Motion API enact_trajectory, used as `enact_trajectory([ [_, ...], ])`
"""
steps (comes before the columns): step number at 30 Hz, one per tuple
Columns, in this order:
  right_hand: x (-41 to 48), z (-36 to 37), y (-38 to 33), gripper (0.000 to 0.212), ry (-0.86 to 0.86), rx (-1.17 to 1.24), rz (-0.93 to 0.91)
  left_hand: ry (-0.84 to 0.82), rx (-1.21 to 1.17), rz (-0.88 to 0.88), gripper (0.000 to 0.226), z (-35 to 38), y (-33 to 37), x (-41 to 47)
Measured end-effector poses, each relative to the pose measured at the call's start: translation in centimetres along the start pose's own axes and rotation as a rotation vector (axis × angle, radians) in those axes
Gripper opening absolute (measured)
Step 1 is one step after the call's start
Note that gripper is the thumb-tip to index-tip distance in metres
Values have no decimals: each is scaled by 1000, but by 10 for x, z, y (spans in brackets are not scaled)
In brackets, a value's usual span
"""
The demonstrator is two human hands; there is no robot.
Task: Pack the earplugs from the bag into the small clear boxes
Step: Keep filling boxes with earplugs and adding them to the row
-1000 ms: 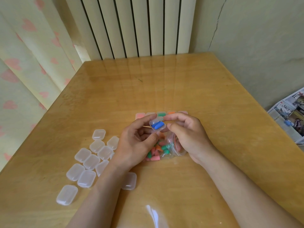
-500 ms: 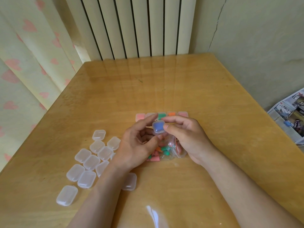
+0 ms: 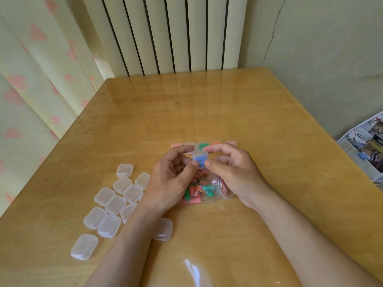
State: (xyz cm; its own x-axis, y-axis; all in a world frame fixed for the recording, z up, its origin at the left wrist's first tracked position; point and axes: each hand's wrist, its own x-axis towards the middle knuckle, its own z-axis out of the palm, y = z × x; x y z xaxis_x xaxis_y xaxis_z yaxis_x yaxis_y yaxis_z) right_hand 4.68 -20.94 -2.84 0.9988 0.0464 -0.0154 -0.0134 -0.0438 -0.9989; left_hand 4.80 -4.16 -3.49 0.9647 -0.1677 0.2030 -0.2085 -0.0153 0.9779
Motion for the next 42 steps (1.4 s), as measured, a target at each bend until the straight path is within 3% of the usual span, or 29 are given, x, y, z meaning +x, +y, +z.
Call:
enact_trajectory([
  [26,1,-2,3,24,-47,-50,-26,4,-11,-2,29,-2,-2,1],
  [33,1,-15,4,40,-134,-256,-109,23,59,6,19,-2,-7,2],
  [37,7,-29,1,35,-18,-292,-136,31,67,-4,17,-1,-10,3],
  [40,13,-45,-6,35,141,-174,-82,27,73,-8,16,-1,-13,3],
  [42,20,-59,1,35,255,-235,-67,25,79,-13,16,-2,-14,3],
])
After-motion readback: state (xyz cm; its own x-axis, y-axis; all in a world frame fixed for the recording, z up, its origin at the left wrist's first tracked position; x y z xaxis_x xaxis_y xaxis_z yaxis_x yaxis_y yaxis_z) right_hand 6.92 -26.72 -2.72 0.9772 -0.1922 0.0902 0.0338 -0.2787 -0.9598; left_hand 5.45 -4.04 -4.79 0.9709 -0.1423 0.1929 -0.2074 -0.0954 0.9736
